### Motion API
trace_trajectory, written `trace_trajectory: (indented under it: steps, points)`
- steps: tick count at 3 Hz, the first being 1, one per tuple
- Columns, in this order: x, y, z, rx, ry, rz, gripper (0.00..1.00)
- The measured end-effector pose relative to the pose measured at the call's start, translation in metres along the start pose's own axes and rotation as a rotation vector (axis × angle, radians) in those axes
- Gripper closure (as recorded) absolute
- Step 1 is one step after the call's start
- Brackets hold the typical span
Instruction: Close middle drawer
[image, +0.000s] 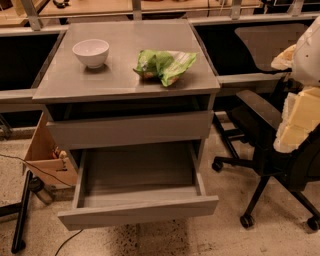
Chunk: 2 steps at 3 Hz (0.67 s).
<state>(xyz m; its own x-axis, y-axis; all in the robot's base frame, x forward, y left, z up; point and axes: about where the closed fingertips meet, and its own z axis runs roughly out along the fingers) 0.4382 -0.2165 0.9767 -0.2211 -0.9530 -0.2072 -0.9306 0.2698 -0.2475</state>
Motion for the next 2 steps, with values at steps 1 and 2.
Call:
trace_trajectory:
  steps: [1, 2]
  points:
    - [-0.001, -0.001, -0.003, 0.021, -0.004, -0.009, 0.00]
    - [0.002, 0.011, 0.028, 0.002, -0.043, -0.044, 0.00]
